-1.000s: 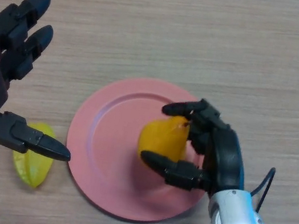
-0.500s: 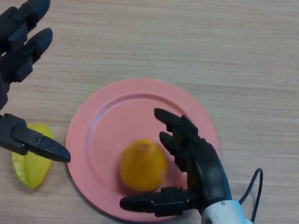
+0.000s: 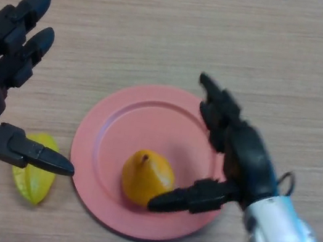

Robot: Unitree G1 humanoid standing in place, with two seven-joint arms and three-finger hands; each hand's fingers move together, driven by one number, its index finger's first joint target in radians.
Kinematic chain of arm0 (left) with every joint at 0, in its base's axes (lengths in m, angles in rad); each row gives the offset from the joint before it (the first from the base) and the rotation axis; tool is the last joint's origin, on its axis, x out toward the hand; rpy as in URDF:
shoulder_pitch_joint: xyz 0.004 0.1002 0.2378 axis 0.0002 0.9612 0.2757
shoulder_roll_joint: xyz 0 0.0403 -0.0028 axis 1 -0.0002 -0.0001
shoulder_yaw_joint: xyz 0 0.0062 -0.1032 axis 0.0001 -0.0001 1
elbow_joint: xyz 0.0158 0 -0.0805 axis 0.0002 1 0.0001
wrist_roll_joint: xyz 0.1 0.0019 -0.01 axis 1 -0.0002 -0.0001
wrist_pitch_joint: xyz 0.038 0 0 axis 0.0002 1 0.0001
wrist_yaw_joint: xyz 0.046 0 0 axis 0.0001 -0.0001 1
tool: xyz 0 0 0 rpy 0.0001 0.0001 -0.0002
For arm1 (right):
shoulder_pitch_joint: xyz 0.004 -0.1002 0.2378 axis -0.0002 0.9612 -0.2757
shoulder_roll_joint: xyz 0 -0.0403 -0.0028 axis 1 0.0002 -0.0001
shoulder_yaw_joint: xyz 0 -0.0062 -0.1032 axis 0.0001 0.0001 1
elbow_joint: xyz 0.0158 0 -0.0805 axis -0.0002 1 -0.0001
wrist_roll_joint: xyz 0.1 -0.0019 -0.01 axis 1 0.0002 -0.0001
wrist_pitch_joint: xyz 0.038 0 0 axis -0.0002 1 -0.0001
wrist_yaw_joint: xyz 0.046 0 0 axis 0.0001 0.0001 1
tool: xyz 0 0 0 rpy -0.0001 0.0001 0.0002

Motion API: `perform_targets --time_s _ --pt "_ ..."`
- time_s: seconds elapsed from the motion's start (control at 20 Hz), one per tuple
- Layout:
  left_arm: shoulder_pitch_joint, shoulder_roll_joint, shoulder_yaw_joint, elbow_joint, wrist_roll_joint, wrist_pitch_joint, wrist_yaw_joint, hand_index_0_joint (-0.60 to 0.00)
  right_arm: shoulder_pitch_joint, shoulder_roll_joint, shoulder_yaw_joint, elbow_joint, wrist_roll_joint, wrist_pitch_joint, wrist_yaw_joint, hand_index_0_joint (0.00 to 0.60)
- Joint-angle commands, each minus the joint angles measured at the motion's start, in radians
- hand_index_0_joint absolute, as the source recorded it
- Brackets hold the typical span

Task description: Pick up the yellow pear and place it on the plate

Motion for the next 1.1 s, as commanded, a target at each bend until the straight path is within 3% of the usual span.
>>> perform_targets --time_s 0.05,0.2,0.5,1.1 --pt "-0.025 0.045 0.084 -0.063 -0.026 -0.068 -0.005 0.000 0.000 0.000 -0.106 -0.114 -0.025 -0.076 0.077 0.000" --pt "-0.014 0.034 0.086 -0.064 -0.020 -0.100 -0.015 0.000 0.065 -0.005 -0.230 -0.257 -0.016 0.000 0.173 0.000" --pt "-0.022 0.051 0.112 -0.065 -0.046 -0.084 -0.026 0.000 0.133 -0.059 -0.413 -0.451 0.001 0.122 0.192 0.000" --pt "-0.070 0.056 0.068 -0.048 -0.022 -0.102 0.069 0.000 0.174 -0.059 -0.453 -0.500 -0.071 0.112 0.233 0.000"
